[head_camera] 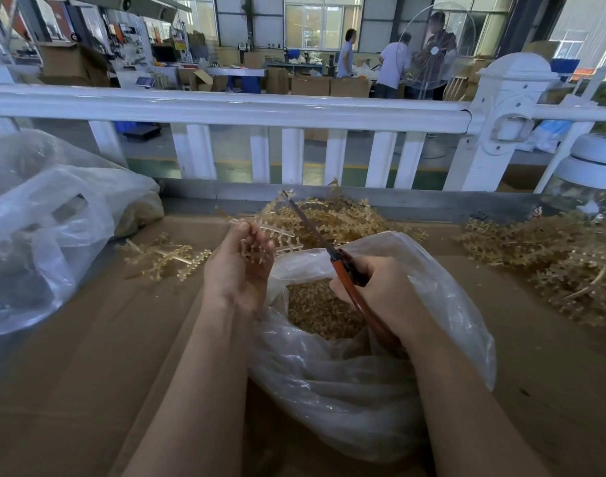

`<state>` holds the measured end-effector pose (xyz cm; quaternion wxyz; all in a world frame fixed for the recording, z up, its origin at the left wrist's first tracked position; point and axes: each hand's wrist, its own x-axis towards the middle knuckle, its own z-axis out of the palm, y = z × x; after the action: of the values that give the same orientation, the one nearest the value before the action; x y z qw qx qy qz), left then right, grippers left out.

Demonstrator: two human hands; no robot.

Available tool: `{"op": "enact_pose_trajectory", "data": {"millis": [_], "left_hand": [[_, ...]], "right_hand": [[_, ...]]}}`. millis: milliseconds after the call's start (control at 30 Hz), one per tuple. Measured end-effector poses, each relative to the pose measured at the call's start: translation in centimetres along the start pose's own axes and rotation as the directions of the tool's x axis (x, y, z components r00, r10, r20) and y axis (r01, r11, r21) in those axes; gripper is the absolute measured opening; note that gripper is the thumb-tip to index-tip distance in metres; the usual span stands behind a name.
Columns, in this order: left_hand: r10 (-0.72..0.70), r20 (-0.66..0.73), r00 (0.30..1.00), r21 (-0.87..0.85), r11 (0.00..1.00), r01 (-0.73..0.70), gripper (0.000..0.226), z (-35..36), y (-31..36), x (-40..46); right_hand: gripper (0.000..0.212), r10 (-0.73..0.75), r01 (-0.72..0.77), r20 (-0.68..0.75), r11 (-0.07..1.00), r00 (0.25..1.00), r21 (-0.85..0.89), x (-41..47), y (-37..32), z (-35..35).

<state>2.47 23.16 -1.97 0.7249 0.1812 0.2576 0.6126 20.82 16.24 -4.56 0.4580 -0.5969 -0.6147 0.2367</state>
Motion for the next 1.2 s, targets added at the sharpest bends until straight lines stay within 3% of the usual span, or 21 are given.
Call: {"op": "enact_pose_trajectory", "data": {"millis": [167, 300, 500, 733, 967, 1000, 1133, 1200], "left_hand": [[-0.057, -0.046, 0.997, -0.154, 0.987, 0.049, 0.027, -0.4, 0.5, 0.2], [-0.028, 0.078, 0.997, 0.091, 0.996, 0.021, 0.016, -0.4, 0.2, 0.1], [-0.108, 0.300, 0.948, 0.453, 0.891, -0.042, 0.006, 0.0, -0.9, -0.4], [-0.075, 0.298, 0.952, 0.497, 0.863, -0.087, 0.014, 0.5, -1.4, -0.7], [-0.088, 0.325, 0.942, 0.477, 0.875, -0.083, 0.008, 0.5, -1.7, -0.6], [-0.104, 0.338, 0.935, 0.456, 0.888, -0.066, 0.018, 0.5, -1.6, -0.6], [-0.247, 0.444, 0.861, 0.489, 0.872, -0.002, 0.090, 0.3, -1.1, -0.6], [-0.287, 0.476, 0.832, 0.572, 0.819, -0.045, 0.101, 0.2, -1.3, -0.8]], "right_hand": [[0.016, 0.025, -0.024, -0.022, 0.997, 0.999, 0.068, -0.1, -0.2, -0.1], [0.017, 0.111, -0.092, -0.098, 0.979, 0.989, 0.181, 0.0, -0.3, -0.2], [0.023, 0.143, -0.105, -0.161, 0.969, 0.977, 0.224, 0.1, -0.7, 0.0], [0.020, 0.145, -0.083, -0.126, 0.911, 0.981, 0.405, 0.0, -2.2, -0.3], [0.018, 0.120, -0.091, -0.093, 0.957, 0.988, 0.274, 0.0, -1.9, 0.2], [0.018, 0.121, -0.087, -0.101, 0.953, 0.988, 0.291, 0.0, -1.9, 0.2], [0.025, 0.106, -0.028, -0.161, 0.905, 0.981, 0.425, -0.1, -2.0, -0.3], [0.025, 0.096, 0.000, -0.176, 0.879, 0.980, 0.477, -0.3, -2.0, -0.5]]}}
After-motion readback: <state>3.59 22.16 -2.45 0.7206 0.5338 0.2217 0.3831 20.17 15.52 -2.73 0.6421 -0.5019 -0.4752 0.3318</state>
